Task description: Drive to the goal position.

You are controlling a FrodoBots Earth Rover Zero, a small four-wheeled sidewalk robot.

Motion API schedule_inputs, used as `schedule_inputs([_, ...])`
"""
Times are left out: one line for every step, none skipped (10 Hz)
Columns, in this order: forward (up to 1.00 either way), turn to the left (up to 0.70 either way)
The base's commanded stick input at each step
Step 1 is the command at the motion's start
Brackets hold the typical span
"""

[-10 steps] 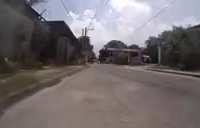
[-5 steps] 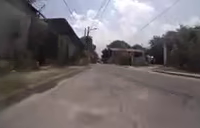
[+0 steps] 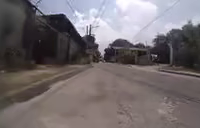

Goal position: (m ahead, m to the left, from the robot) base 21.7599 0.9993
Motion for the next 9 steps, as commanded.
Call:
schedule_inputs([1.00,0.00])
schedule_inputs([1.00,0.00])
schedule_inputs([1.00,0.00])
schedule_inputs([1.00,0.00])
schedule_inputs([1.00,0.00])
schedule_inputs([1.00,0.00])
schedule_inputs([1.00,0.00])
schedule_inputs([1.00,0.00])
schedule_inputs([1.00,0.00])
